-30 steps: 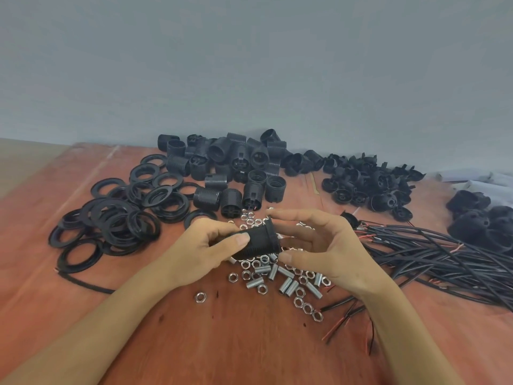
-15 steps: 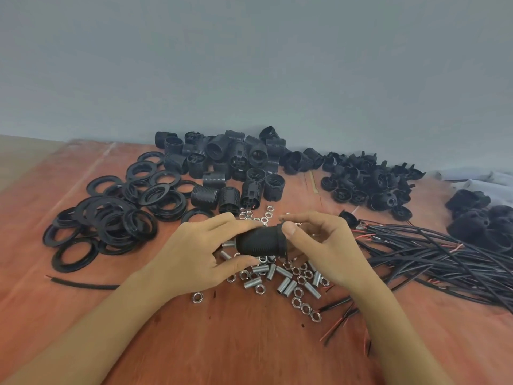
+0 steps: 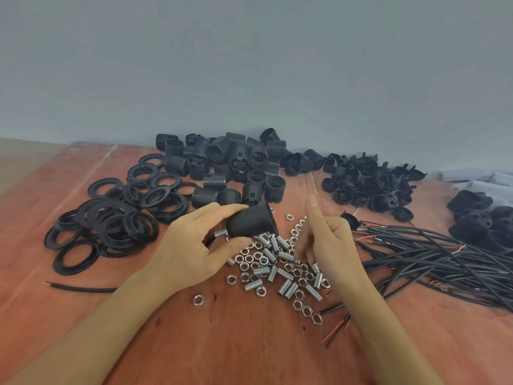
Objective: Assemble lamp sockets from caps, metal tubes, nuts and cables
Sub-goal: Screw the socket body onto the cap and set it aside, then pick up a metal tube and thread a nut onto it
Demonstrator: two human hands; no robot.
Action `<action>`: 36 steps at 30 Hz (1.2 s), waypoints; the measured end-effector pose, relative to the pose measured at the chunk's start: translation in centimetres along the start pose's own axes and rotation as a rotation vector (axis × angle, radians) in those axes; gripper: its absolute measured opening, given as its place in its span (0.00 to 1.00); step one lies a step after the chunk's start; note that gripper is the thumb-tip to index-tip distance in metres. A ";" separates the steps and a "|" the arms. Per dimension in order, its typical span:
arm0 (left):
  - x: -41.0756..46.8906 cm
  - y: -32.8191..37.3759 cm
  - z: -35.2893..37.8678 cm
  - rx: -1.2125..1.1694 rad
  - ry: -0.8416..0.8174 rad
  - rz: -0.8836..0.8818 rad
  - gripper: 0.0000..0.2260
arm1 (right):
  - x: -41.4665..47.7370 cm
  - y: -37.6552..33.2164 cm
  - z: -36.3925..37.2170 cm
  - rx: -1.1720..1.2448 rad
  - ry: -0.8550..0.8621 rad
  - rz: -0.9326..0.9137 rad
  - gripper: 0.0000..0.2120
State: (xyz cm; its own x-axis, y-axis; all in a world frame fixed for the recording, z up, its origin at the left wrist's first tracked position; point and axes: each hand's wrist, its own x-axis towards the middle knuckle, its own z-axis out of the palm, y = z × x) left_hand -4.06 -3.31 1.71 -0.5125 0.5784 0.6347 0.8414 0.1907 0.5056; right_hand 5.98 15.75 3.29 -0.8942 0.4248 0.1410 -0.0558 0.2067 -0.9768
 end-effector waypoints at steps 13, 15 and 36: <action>-0.1 0.0 0.1 0.020 0.040 0.020 0.22 | -0.4 0.4 1.1 0.076 -0.028 -0.009 0.32; -0.1 0.0 0.1 0.025 0.058 0.030 0.22 | -0.7 0.3 1.2 0.087 0.029 -0.060 0.37; 0.2 0.3 -0.5 0.023 0.188 0.089 0.11 | 1.8 -3.7 -2.7 0.833 0.588 0.087 0.15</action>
State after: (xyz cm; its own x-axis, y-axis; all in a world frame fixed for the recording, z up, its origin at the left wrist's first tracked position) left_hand -4.00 -3.48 2.30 -0.4572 0.4355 0.7755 0.8874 0.1647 0.4306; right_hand 5.77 18.13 7.57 -0.5629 0.8207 -0.0981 -0.4924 -0.4283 -0.7577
